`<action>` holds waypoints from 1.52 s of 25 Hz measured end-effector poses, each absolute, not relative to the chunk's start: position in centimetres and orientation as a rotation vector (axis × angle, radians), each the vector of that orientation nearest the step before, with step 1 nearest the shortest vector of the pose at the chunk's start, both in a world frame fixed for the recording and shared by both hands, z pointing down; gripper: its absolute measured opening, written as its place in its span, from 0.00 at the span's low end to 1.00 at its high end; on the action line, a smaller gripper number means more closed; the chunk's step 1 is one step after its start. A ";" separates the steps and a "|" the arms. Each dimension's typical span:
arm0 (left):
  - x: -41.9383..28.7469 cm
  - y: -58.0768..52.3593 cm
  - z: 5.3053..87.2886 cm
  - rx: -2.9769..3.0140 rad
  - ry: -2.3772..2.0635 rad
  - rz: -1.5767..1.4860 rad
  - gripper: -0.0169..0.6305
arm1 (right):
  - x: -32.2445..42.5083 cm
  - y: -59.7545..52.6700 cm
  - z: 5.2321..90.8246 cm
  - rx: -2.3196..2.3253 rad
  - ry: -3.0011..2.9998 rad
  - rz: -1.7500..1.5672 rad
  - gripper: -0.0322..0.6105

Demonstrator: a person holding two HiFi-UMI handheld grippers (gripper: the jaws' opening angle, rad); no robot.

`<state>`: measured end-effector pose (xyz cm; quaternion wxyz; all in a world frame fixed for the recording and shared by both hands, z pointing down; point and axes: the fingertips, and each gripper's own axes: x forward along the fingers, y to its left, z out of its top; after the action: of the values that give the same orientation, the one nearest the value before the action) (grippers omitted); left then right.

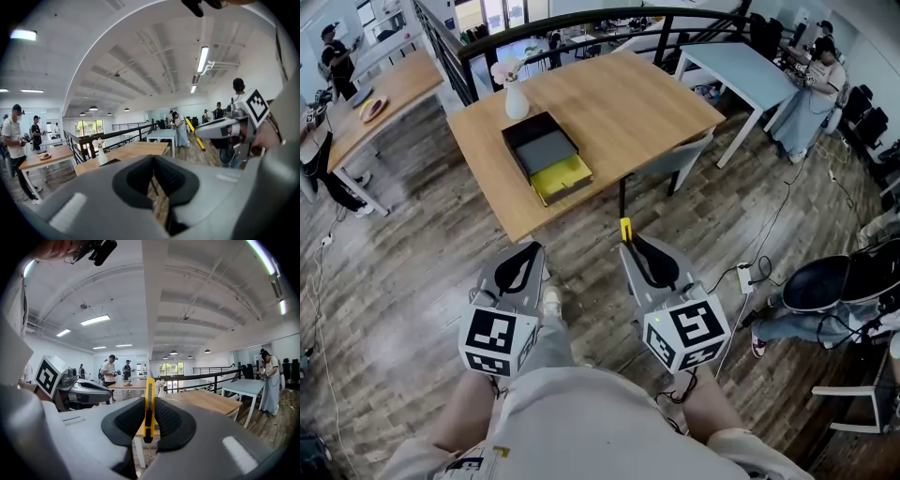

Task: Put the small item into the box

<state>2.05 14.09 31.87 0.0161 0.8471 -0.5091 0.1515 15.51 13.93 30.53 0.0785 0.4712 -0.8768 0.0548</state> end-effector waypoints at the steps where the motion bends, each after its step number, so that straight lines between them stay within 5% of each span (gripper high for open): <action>1: 1.8 13.5 32.0 2.633 -1.583 0.467 0.03 | 15.2 13.3 30.6 1.409 -2.625 0.166 0.15; 38: -10.9 -20.7 32.4 2.657 -1.413 0.382 0.03 | 2.3 -19.3 31.4 1.470 -2.469 0.271 0.15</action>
<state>-10.87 -20.71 32.39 0.0540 0.8747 -0.4650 0.1257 2.32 -19.28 31.40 0.1271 0.5052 -0.8485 0.0931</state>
